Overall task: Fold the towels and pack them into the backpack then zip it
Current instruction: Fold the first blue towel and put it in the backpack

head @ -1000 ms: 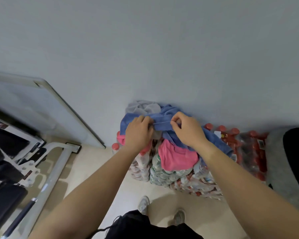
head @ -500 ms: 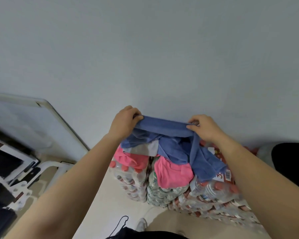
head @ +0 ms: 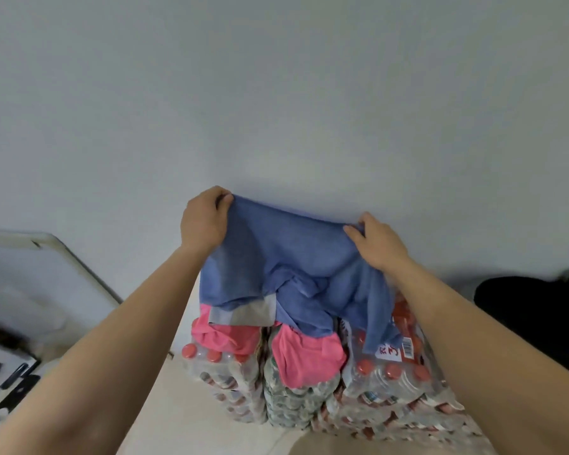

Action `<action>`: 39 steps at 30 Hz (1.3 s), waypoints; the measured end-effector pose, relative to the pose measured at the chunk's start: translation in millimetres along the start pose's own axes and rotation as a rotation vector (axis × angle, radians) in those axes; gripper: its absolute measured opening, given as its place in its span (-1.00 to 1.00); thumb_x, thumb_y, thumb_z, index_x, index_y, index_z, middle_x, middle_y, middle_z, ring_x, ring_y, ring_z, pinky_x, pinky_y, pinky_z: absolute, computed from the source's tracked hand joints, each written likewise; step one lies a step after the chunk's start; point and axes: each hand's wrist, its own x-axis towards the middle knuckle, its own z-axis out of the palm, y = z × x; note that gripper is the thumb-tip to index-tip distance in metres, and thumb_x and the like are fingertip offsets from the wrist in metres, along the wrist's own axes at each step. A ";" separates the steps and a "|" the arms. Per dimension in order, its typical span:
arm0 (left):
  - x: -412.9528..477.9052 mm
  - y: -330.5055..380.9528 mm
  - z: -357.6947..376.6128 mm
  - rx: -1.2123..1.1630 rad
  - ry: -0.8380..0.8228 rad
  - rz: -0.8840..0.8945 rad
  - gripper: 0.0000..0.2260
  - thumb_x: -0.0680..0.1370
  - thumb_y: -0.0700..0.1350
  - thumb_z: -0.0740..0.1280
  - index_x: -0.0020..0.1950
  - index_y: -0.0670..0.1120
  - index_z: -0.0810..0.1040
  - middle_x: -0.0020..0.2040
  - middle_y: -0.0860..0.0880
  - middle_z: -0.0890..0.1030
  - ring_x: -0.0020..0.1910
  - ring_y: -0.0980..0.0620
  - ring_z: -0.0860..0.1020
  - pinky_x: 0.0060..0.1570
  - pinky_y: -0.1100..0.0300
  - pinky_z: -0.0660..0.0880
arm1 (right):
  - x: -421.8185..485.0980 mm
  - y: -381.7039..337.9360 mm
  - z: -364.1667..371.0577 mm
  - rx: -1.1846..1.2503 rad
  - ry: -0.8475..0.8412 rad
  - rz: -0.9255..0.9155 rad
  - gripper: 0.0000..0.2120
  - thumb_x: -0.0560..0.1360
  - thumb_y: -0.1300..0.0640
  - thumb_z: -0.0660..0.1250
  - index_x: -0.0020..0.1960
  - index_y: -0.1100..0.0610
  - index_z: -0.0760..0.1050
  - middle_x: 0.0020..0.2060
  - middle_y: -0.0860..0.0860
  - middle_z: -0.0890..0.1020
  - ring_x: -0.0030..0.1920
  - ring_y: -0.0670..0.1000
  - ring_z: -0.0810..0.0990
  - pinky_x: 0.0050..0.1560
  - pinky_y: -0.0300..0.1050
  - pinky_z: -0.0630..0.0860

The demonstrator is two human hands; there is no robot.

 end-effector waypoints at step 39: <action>-129.3 39.0 89.8 -0.180 -0.714 0.142 -0.61 0.55 0.02 0.28 0.38 0.03 0.48 -0.19 -0.01 0.60 -0.20 -0.01 0.58 -0.10 0.00 0.54 | -63.1 -21.2 25.6 0.126 -0.349 -0.131 -0.87 0.55 0.08 0.34 -0.09 0.11 0.62 -0.26 0.07 0.64 -0.24 0.05 0.57 -0.15 0.00 0.47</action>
